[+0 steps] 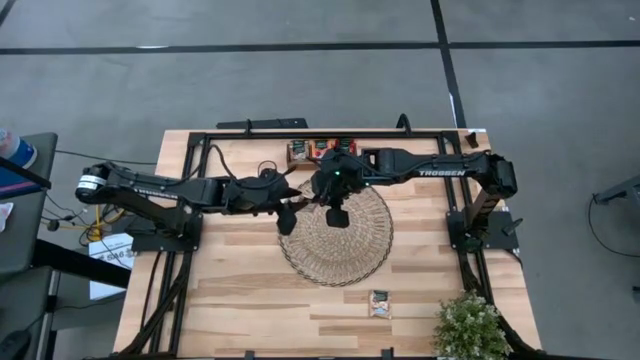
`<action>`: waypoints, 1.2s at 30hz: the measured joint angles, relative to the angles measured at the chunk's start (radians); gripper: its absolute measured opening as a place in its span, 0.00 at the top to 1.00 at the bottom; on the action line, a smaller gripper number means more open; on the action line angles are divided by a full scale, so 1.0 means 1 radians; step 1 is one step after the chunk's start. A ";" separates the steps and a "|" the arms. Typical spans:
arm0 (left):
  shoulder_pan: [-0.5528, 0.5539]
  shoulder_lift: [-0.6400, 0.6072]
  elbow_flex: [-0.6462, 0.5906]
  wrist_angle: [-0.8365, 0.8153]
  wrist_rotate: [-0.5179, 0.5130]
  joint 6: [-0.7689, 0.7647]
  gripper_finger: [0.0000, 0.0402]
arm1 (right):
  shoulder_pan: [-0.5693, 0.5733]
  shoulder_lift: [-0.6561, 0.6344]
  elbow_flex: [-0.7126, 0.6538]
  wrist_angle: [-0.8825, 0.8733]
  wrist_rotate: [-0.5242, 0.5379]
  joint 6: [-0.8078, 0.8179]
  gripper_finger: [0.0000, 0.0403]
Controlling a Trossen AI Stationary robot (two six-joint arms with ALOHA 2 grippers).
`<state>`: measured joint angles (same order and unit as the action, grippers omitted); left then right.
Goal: Pick & Place Tea
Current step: Put the brown tea bag into the left section of the wooden organizer
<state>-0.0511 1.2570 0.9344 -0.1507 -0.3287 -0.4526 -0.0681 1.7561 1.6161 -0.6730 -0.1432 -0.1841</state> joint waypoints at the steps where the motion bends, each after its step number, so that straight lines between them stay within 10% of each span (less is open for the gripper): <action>1: 0.001 0.000 0.000 0.002 0.000 0.000 0.55 | 0.000 0.000 0.000 -0.004 0.000 0.000 1.00; 11: 0.012 0.000 0.000 0.056 0.002 0.013 0.59 | 0.001 0.000 0.000 -0.012 -0.012 0.000 1.00; 22: 0.011 0.000 0.000 0.048 0.010 0.044 0.98 | 0.000 0.000 0.000 -0.008 -0.010 0.003 1.00; 36: 0.012 -0.001 0.000 0.041 0.022 0.045 1.00 | 0.000 0.000 -0.001 0.004 -0.011 0.021 1.00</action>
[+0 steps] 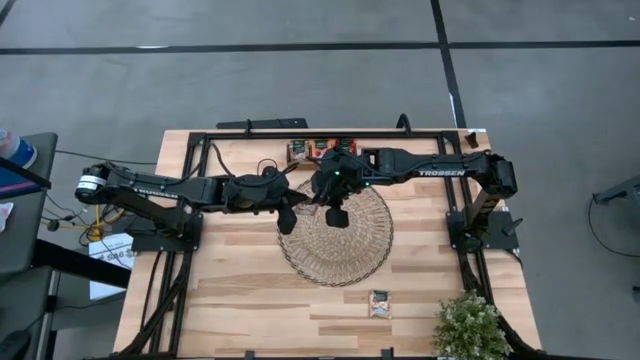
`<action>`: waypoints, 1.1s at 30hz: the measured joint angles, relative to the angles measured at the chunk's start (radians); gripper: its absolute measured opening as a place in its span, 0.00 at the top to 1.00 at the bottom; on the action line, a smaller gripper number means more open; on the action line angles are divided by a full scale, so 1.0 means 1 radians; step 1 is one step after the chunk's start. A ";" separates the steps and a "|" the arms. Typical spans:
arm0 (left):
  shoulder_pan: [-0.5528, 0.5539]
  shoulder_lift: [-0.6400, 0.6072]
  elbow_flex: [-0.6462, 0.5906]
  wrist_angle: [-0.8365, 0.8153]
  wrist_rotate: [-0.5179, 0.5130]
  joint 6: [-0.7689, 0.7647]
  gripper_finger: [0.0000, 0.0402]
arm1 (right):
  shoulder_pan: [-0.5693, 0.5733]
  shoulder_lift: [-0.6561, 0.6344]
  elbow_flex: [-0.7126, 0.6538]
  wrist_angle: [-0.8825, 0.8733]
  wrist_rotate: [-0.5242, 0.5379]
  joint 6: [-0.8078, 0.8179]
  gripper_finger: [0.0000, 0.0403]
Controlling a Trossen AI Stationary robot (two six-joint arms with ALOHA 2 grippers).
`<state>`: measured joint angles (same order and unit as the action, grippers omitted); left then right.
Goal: Pick & Place Tea
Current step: Put the brown tea bag into the left section of the wooden organizer
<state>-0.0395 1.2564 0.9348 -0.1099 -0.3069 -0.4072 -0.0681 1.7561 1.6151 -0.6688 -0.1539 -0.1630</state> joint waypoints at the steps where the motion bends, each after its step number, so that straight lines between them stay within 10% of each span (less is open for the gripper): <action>1: 0.000 0.000 0.000 0.000 0.000 0.000 1.00 | 0.000 0.000 0.000 0.001 0.000 0.005 1.00; 11: 0.000 0.000 0.000 -0.008 -0.009 -0.002 1.00 | -0.013 -0.001 0.000 -0.080 0.031 0.005 0.75; 18: 0.002 0.000 0.000 -0.057 -0.191 0.006 1.00 | -0.034 -0.002 0.000 -0.247 0.113 0.047 0.57; 23: 0.070 0.000 -0.056 0.005 -0.271 0.024 1.00 | -0.041 -0.005 0.001 -0.371 0.184 0.048 0.53; 33: 0.268 0.000 -0.253 0.413 -0.095 0.063 1.00 | -0.051 -0.175 -0.169 -0.304 0.172 -0.033 0.58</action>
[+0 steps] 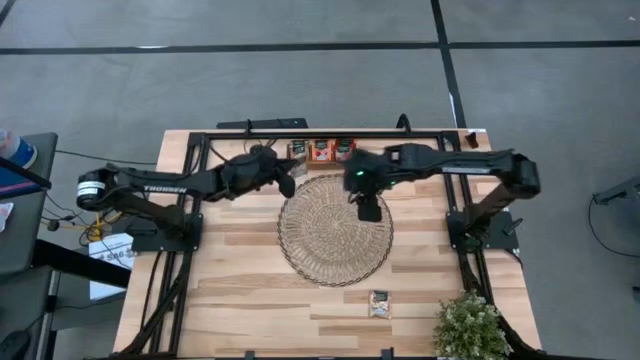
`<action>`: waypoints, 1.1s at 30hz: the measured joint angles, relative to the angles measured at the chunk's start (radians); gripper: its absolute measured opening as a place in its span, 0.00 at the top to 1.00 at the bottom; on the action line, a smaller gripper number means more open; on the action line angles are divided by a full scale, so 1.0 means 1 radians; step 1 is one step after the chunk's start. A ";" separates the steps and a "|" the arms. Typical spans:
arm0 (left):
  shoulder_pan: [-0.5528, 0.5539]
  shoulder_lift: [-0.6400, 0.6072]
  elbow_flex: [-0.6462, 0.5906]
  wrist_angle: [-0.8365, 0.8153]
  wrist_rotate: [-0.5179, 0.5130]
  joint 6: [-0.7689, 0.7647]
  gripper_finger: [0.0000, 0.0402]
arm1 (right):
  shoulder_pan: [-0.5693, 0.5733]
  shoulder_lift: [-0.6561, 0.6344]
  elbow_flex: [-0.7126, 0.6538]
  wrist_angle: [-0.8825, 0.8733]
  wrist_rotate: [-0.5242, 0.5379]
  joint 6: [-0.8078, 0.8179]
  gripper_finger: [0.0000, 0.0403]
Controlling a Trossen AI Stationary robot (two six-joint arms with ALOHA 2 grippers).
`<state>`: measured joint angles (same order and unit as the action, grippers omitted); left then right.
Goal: Pick & Place Tea
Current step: Put the brown tea bag into the left section of the wooden organizer
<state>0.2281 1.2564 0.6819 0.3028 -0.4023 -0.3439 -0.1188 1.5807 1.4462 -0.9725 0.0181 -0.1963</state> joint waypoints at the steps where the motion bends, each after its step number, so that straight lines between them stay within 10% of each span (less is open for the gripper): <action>1: 0.022 0.000 -0.011 0.024 0.020 0.008 1.00 | -0.007 -0.037 -0.034 0.026 -0.001 0.012 0.59; 19: 0.402 0.273 -0.044 0.348 0.429 0.019 1.00 | -0.012 -0.725 -0.575 0.389 0.008 0.379 0.59; 33: 0.538 0.284 -0.043 0.350 0.553 0.011 1.00 | -0.013 -0.849 -0.640 0.405 0.065 0.485 0.59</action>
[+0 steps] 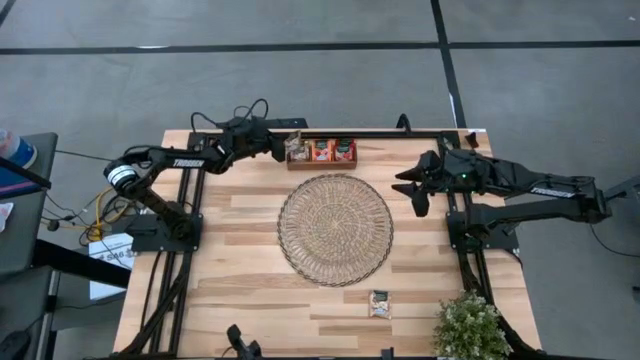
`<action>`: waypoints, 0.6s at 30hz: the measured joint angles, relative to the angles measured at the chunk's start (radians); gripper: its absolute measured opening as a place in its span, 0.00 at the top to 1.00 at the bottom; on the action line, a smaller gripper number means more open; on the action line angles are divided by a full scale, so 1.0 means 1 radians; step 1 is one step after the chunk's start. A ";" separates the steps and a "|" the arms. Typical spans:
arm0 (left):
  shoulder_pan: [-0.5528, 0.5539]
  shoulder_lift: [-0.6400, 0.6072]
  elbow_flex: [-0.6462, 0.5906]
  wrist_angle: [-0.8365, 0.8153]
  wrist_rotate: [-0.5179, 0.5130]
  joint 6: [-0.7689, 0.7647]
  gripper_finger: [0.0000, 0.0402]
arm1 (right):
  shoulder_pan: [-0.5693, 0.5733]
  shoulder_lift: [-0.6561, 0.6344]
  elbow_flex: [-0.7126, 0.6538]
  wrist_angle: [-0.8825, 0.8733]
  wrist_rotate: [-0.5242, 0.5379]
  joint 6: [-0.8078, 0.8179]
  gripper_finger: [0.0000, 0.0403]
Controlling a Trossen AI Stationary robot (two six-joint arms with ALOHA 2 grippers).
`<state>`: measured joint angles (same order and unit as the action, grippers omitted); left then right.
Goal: Pick & Place Tea
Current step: Put the brown tea bag into the left section of the wooden organizer
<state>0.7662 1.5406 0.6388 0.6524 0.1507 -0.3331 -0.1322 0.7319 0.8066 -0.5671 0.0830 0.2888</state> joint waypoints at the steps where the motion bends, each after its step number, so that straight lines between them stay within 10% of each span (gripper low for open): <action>1: 0.000 0.000 0.000 0.000 0.001 0.000 1.00 | 0.000 0.001 0.000 0.000 0.001 -0.001 0.59; 18: 0.002 0.242 0.244 -0.003 0.160 -0.106 1.00 | -0.001 -0.090 -0.059 -0.008 0.055 0.004 0.58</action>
<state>0.7683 1.7826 0.8825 0.6497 0.3109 -0.4393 -0.1328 0.6415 0.7481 -0.5755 0.1379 0.2924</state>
